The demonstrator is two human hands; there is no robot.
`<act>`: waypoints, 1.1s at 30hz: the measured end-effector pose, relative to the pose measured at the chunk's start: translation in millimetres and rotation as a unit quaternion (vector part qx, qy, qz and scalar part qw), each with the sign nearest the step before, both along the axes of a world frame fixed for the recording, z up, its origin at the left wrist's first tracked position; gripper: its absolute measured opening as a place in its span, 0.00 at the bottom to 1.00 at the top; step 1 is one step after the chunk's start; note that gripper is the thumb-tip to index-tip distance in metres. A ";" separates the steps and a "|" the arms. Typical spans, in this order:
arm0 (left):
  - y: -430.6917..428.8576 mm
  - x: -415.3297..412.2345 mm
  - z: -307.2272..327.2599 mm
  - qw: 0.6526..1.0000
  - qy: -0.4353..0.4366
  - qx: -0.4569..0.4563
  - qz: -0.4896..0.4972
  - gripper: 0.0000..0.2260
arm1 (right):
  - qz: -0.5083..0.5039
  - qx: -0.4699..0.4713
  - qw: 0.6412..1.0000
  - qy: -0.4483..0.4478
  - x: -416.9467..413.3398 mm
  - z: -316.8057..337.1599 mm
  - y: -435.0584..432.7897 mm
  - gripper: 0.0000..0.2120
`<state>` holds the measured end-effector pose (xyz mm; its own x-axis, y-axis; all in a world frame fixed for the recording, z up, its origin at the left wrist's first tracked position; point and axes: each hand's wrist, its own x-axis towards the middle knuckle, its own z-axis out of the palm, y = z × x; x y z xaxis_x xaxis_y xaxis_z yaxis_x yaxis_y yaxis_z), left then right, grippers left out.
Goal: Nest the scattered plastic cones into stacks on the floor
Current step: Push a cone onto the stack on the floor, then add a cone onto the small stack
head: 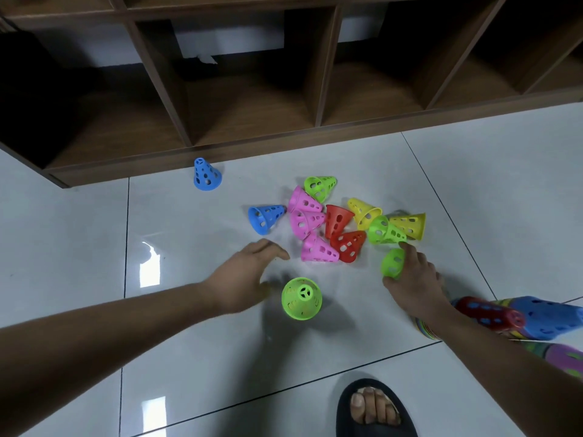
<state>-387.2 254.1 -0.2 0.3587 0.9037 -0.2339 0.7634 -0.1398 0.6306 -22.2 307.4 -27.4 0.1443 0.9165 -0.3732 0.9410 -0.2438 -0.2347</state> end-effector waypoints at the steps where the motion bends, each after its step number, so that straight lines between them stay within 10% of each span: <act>1: 8.1 -2.7 -0.6 0.999 0.008 0.024 0.020 0.28 | 0.018 0.003 1.000 -0.002 -1.8 -1.5 -3.4 0.40; 10: 75.1 -21.2 -7.5 0.978 0.185 0.088 0.033 0.31 | 0.170 0.012 0.984 -0.052 -3.5 -15.7 -42.6 0.43; 22: 50.6 -54.9 -20.7 0.962 0.262 -0.018 0.069 0.24 | 0.172 -0.001 0.970 0.174 -49.4 62.7 -63.7 0.39; 33: 13.6 -41.0 17.6 0.989 -0.001 0.056 0.134 0.17 | 0.307 0.031 0.938 0.158 -65.2 108.2 -70.7 0.24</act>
